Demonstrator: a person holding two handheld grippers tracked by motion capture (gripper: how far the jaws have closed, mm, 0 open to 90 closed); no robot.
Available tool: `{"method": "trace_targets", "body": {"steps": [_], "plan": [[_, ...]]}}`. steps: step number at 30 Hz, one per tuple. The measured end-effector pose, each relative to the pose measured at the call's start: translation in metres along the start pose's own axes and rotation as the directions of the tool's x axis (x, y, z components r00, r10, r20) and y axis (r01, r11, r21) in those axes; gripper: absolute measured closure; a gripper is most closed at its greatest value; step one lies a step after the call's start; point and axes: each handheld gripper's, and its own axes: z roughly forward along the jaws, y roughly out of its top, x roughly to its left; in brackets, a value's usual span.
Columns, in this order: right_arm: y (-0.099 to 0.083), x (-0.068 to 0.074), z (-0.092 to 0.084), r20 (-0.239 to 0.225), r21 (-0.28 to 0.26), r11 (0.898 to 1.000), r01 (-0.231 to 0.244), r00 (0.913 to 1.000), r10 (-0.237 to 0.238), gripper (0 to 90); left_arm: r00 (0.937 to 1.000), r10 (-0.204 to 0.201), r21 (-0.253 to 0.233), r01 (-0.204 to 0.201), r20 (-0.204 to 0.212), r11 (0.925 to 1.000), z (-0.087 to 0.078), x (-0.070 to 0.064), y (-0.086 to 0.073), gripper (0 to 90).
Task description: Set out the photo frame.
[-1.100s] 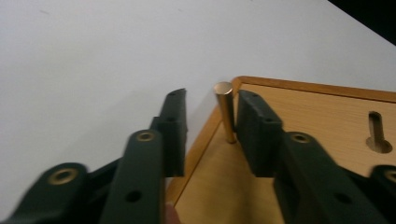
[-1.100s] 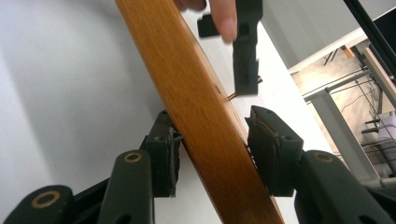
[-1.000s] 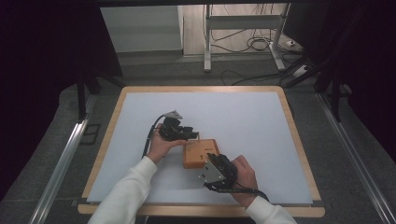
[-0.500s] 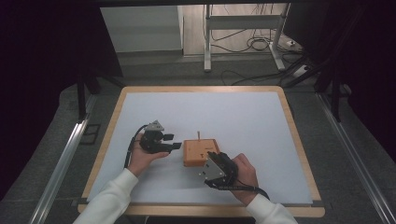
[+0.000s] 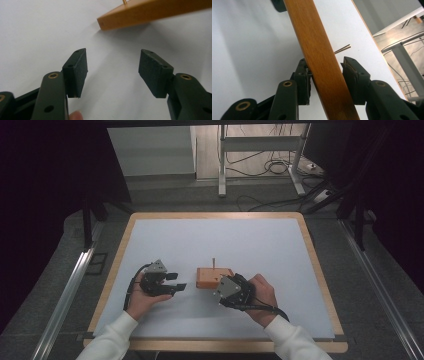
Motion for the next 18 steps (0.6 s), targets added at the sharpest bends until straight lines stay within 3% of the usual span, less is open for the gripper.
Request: {"method": "trace_targets", "body": {"steps": [7, 18], "plan": [[0.008, -0.018, 0.003, -0.046, 0.012, 1.0, -0.022, 0.9987, 0.023, 61.8, 0.9998, 0.018, 0.006, -0.018, -0.006, 0.9998, -0.003, -0.004, -0.001, 39.2], [0.024, -0.037, 0.012, -0.059, 0.037, 0.999, -0.019, 0.998, 0.021, 66.7, 0.9997, 0.023, 0.023, -0.023, -0.008, 0.9995, -0.001, -0.005, -0.002, 38.8]]}}
